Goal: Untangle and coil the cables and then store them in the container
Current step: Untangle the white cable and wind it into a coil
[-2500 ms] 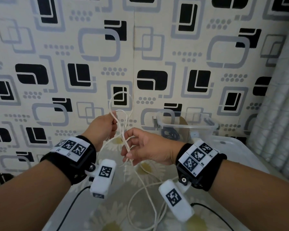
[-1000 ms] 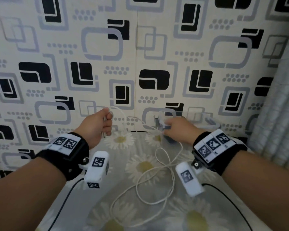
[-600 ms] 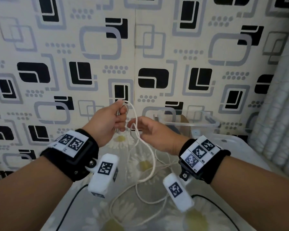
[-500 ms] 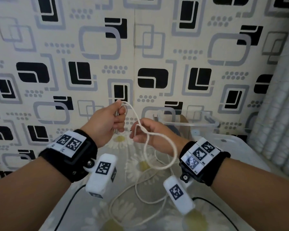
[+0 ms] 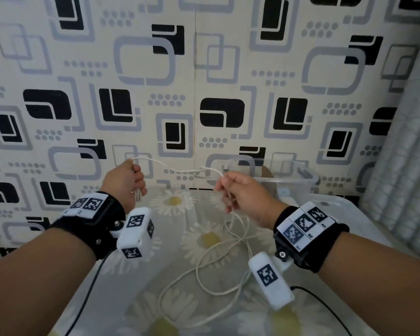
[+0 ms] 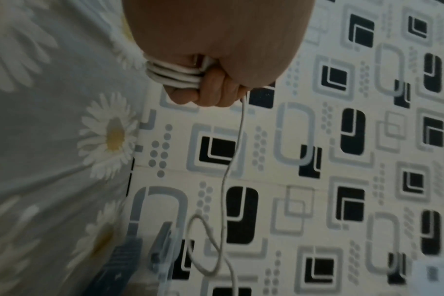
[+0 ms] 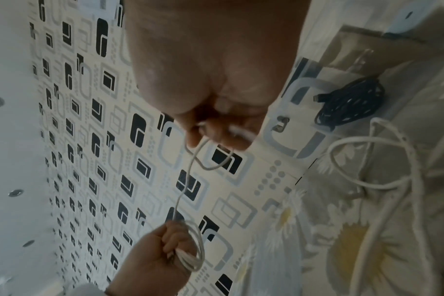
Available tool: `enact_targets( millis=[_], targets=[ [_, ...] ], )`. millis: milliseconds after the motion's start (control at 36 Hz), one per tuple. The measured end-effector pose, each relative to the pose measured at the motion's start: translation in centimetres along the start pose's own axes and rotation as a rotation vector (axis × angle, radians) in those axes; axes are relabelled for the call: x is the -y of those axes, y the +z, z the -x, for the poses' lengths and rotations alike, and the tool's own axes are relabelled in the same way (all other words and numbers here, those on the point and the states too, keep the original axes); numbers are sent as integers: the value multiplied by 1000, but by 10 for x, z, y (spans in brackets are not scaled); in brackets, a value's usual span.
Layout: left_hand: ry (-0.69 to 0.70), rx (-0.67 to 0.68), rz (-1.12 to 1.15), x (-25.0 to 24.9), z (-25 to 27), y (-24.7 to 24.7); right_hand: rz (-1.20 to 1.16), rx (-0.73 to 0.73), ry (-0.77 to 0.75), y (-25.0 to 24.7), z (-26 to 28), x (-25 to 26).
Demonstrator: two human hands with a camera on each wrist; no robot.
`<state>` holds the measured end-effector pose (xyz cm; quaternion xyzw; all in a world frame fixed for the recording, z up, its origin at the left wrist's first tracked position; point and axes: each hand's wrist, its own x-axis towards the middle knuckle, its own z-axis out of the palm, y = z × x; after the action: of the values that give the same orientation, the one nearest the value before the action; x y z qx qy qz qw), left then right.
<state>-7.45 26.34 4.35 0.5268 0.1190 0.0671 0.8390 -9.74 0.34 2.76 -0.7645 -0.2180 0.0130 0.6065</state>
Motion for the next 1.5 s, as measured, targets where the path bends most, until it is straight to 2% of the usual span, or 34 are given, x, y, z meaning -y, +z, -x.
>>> enact_targets(
  millis=[139, 278, 444, 528, 639, 722, 833, 972, 1055, 1139, 1222, 1305, 1361, 1500],
  targets=[
    [-34, -111, 72, 1, -13, -23, 148, -314, -6, -18, -8, -5],
    [-5, -165, 71, 1, -19, -36, 426, -411, -11, -44, -14, -18],
    [7, -200, 51, 1, -23, -47, 859, -334, 186, -86, -11, -39],
    [-10, -200, 57, 0, -26, -53, 1009, -176, 274, -92, -4, -43],
    [54, -198, -20, 7, -25, -50, 1115, 27, 329, -83, -4, -48],
    [62, -175, -50, 11, -22, -41, 1073, 54, 310, -75, -8, -42],
    [36, -116, -24, 11, -17, -28, 1027, 36, 210, -63, -18, -20],
    [83, -38, -60, 11, -4, -4, 786, -2, 88, -34, -22, 17],
    [121, 21, -98, 10, 6, 13, 592, 86, 84, -11, -19, 29],
    [156, 90, -130, 8, 16, 28, 339, 257, 146, 11, -17, 27],
    [195, 121, -155, 2, 22, 35, 271, 349, 165, 27, -14, 19],
    [211, 101, -163, -5, 21, 29, 263, 281, 102, 34, -10, 14],
    [187, 84, -168, -7, 18, 20, 260, 177, 22, 33, -9, 14],
    [75, 167, -233, 5, 17, 3, 169, -224, -123, 18, -17, 24]
  ],
)
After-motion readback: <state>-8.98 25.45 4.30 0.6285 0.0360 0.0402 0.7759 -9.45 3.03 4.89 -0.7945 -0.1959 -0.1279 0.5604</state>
